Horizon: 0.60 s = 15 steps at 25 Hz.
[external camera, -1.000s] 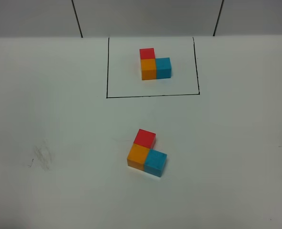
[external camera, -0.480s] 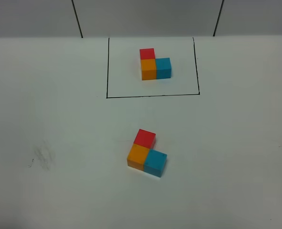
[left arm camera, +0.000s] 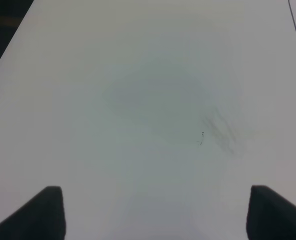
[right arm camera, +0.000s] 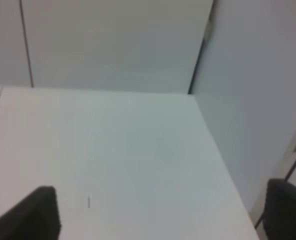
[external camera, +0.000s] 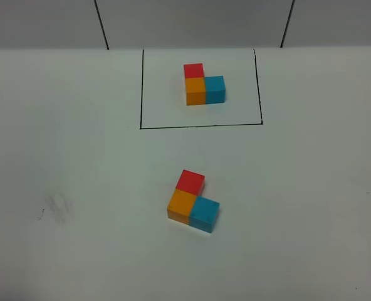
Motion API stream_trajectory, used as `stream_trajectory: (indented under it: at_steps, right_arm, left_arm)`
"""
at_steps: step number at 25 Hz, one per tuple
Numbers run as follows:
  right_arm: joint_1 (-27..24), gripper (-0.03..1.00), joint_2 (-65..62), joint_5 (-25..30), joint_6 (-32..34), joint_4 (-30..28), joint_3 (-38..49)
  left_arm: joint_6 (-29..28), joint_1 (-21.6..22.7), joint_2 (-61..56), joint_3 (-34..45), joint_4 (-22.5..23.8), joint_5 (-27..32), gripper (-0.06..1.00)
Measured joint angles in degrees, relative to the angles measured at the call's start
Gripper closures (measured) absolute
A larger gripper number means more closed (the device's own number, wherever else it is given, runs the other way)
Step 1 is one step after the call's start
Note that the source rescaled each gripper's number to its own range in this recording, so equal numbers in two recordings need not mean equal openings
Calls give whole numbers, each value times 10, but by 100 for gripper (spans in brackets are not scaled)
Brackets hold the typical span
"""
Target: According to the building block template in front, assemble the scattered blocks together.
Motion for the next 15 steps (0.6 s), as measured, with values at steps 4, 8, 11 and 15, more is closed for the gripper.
stream_trajectory:
  at_steps: [4,8,11,15]
  right_arm:
    - [0,24,-2,-5,-4,48,46]
    - [0,24,-2,-32,-6,65,107]
    - [0,24,-2,-42,0,75,142]
    - [0,24,-2,-35,1,78,150]
  left_arm:
    - [0,0,0,0,0,0,29]
    - [0,0,0,0,0,0,29]
    - [0,0,0,0,0,0,29]
    - [0,0,0,0,0,0,29]
